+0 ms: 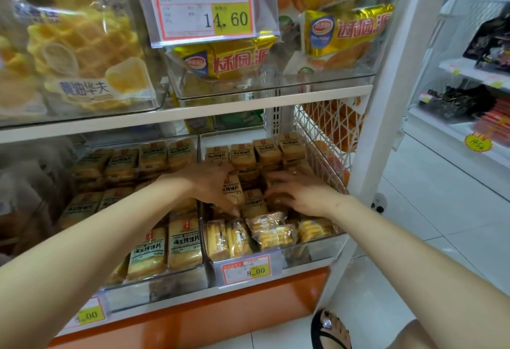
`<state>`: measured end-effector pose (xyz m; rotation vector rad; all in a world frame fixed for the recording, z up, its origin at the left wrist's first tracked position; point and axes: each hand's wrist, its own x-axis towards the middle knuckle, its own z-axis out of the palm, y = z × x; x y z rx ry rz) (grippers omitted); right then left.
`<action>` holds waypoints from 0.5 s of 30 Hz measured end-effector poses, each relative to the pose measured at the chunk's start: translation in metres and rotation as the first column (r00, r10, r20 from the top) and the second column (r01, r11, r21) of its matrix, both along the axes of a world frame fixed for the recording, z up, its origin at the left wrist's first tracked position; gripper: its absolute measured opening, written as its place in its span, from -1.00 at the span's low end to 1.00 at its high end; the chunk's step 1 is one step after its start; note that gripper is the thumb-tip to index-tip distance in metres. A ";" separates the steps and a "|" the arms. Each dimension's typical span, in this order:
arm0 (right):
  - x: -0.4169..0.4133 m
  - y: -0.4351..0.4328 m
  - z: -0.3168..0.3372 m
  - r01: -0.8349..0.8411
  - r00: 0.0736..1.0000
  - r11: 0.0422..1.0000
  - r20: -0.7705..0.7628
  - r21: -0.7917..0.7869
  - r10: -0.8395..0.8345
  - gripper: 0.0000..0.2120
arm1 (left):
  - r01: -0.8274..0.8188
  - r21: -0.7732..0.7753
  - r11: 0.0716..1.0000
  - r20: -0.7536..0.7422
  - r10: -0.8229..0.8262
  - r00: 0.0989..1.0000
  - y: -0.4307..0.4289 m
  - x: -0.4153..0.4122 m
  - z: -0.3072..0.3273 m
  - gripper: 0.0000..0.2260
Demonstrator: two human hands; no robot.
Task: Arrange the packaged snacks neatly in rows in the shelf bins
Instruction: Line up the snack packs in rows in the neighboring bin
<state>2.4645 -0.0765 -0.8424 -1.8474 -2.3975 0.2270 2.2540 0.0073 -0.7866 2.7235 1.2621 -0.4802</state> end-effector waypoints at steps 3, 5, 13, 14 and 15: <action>0.007 0.001 0.002 0.019 1.000 1.000 -0.016 0.000 -0.019 -0.70 | 0.028 0.040 0.999 -0.001 -0.028 1.000 0.002 -0.003 -0.004 -0.13; 0.009 0.003 0.002 0.030 0.999 0.999 -0.021 -0.029 -0.030 -0.70 | 0.037 0.063 0.997 0.029 -0.039 0.999 0.001 -0.004 -0.004 -0.18; 0.006 0.004 0.006 0.077 0.990 0.993 -0.108 -0.091 -0.087 -0.73 | 0.083 0.124 0.989 0.272 -0.114 0.956 -0.011 0.014 0.011 -0.19; 0.006 0.004 0.007 0.083 0.989 0.992 -0.112 -0.091 -0.093 -0.73 | 0.079 0.074 0.994 0.278 -0.097 0.956 -0.010 0.019 0.006 -0.19; 0.006 0.003 0.009 0.085 0.989 0.992 -0.114 -0.088 -0.095 -0.72 | 0.067 0.021 0.998 0.280 -0.070 0.957 -0.009 0.023 -0.001 -0.19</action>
